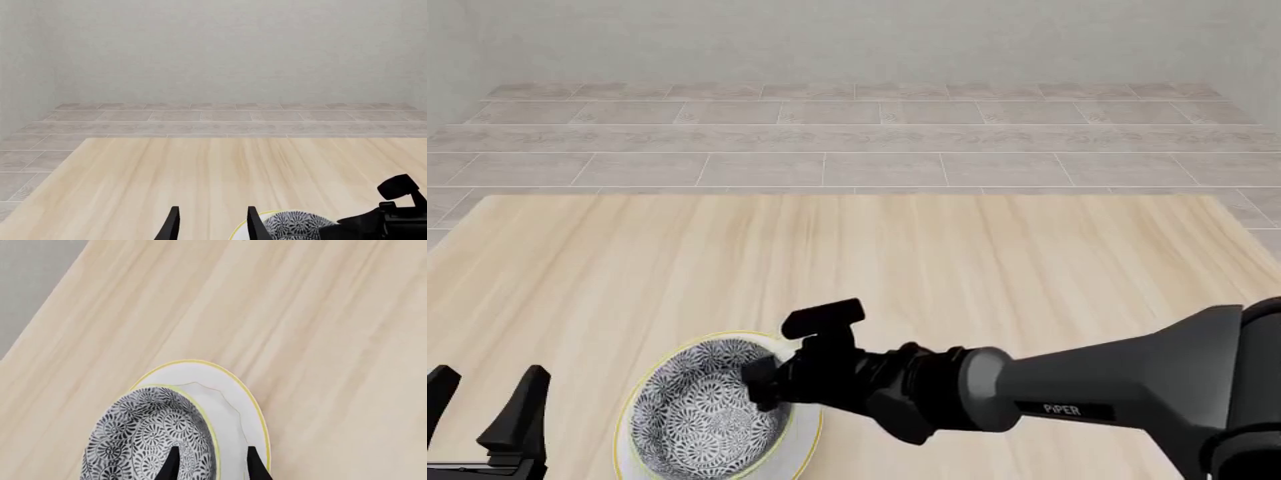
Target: Put the bowl on the plate.
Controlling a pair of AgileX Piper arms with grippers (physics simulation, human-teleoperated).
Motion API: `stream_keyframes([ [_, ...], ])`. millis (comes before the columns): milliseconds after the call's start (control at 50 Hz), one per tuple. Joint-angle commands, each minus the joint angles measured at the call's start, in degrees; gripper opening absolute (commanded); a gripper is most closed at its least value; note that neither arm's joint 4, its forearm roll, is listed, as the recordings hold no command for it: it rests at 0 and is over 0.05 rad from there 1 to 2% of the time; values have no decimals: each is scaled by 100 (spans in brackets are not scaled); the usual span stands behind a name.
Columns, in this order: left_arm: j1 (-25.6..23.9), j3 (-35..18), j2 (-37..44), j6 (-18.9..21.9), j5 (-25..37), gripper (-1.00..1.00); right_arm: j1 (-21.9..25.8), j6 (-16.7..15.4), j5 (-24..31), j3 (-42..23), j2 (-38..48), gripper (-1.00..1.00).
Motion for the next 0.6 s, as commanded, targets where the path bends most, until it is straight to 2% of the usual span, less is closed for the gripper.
stream_keyframes([
  [20,0,0,0,0,0,100,-49,-17,14,-7,-26,100],
  [380,0,0,0,0,0,100,-211,-320,348,-61,-589,100],
  [600,0,0,0,0,0,100,-360,-639,673,12,-1338,100],
])
